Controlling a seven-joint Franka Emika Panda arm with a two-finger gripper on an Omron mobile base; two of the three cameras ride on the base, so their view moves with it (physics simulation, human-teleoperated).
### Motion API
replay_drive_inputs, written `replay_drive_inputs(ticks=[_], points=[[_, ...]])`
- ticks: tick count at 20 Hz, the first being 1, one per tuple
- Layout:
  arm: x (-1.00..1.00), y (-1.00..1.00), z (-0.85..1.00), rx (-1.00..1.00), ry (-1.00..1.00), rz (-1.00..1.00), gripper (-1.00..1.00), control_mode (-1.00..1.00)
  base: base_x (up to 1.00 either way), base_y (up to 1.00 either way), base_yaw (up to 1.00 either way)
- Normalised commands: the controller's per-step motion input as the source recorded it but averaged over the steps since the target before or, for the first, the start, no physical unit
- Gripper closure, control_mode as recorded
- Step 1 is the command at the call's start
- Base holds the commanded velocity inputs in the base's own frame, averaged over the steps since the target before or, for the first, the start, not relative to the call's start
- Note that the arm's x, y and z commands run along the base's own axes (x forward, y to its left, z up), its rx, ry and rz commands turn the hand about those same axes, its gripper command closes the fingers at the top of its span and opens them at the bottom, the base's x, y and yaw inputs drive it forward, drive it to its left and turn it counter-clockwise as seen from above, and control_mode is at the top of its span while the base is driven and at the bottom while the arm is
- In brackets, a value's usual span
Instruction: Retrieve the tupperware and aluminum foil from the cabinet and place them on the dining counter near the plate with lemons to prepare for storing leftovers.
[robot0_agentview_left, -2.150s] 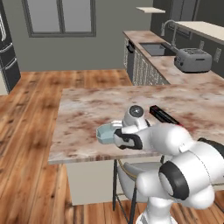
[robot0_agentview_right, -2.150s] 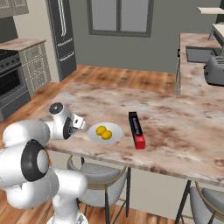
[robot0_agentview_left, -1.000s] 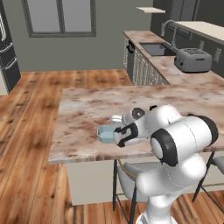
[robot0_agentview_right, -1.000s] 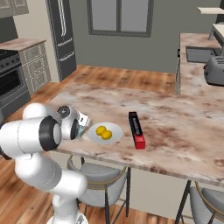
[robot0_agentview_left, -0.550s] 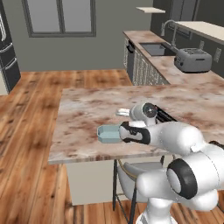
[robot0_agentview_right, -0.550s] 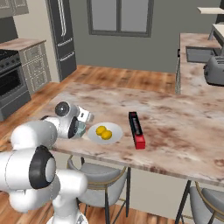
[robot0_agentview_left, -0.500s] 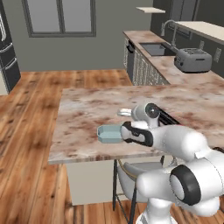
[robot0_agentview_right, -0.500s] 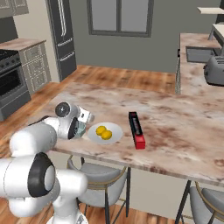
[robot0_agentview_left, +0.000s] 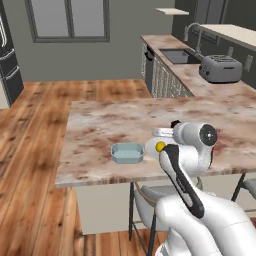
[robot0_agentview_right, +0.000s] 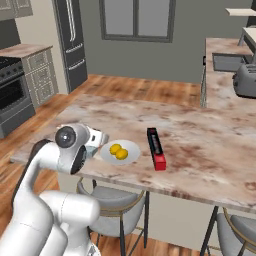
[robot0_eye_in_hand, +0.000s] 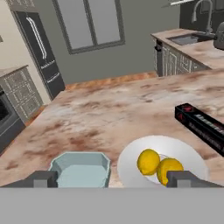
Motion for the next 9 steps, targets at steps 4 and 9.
replay_drive_inputs(ticks=[4, 9], points=[[-1.0, -0.13, 0.77, -0.22, 0.03, 0.1, -1.0, -1.0, 0.0, 0.0, 0.0], [-1.0, 0.0, 0.6, -0.26, 0.03, 0.11, -1.0, -1.0, 0.0, 0.0, 0.0]])
